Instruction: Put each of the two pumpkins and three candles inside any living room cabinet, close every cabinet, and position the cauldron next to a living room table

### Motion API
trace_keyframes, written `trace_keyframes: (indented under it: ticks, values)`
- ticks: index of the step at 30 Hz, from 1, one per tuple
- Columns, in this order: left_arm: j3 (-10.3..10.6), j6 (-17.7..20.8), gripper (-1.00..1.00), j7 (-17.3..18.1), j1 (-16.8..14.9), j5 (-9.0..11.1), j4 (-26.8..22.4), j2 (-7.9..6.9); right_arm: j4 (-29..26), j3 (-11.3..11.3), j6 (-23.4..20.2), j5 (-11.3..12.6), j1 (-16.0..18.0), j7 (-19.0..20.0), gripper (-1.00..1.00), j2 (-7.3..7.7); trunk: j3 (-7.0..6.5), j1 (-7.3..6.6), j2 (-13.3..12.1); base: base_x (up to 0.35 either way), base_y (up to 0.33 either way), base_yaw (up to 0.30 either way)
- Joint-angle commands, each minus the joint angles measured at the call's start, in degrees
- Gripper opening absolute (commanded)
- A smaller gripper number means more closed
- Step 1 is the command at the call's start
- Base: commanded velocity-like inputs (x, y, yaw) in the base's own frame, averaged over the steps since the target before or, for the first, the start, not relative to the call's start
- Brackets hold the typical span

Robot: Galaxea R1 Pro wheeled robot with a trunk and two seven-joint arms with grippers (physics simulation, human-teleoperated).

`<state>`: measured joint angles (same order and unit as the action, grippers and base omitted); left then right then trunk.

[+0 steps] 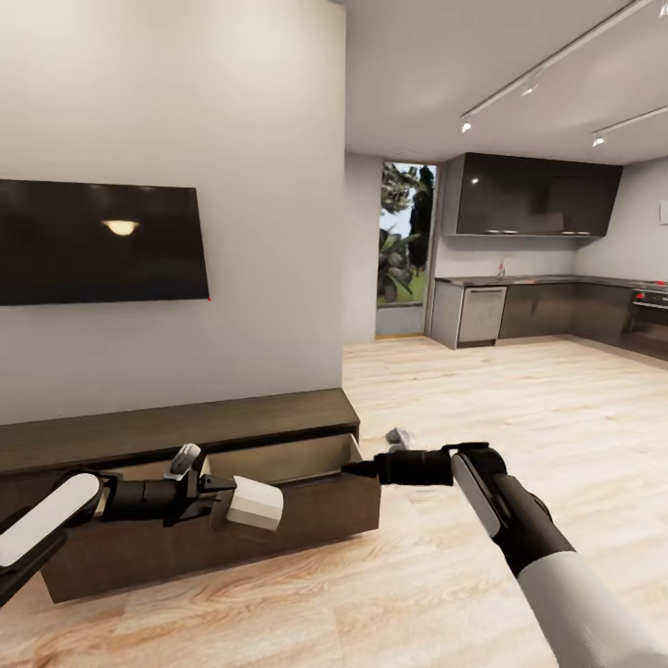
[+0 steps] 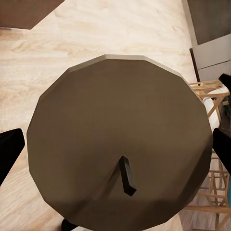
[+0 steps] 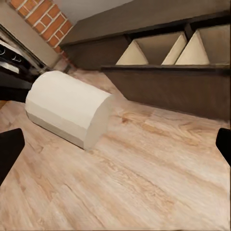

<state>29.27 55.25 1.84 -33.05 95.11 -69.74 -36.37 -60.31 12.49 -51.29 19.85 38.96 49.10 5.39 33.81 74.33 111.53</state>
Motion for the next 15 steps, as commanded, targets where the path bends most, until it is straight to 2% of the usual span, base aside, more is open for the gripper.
trace_keyframes:
  ticks: [1, 3, 5, 11, 15]
  values:
    - [0.1, 0.0, -1.0, 0.2, -0.1, 0.0, 0.0, -0.05, -1.8, -2.7, -2.7, 0.0, 0.1, -2.3, 1.0, 0.16, 0.07, 0.0, 0.0, 0.0, 0.0, 0.0]
    - [0.2, 0.0, -1.0, 0.2, -0.1, 0.0, 0.0, -0.03, -5.6, -7.1, -6.4, -0.2, 0.4, -7.9, 1.0, 0.25, 0.07, 0.0, 0.0, 0.0, 0.0, 0.0]
    - [0.2, 0.0, -1.0, 0.2, -0.1, 0.0, 0.0, -0.03, -8.2, -9.4, -7.9, -0.2, 0.4, -13.6, 1.0, 0.29, 0.07, 0.0, 0.0, 0.0, 0.0, 0.0]
    - [0.2, 0.0, -1.0, 0.1, -0.1, -0.1, 0.0, -0.05, -7.4, -11.9, -8.7, 0.0, 2.1, -29.3, 1.0, 0.32, 0.07, 0.0, 0.0, 0.0, 0.0, 0.0]
    - [0.2, 0.0, -1.0, 0.0, -0.1, -0.1, 0.0, -0.03, -4.8, -12.8, -7.6, 0.0, 2.9, -35.8, 1.0, 0.32, 0.07, 0.0, 0.0, 0.0, 0.0, 0.0]
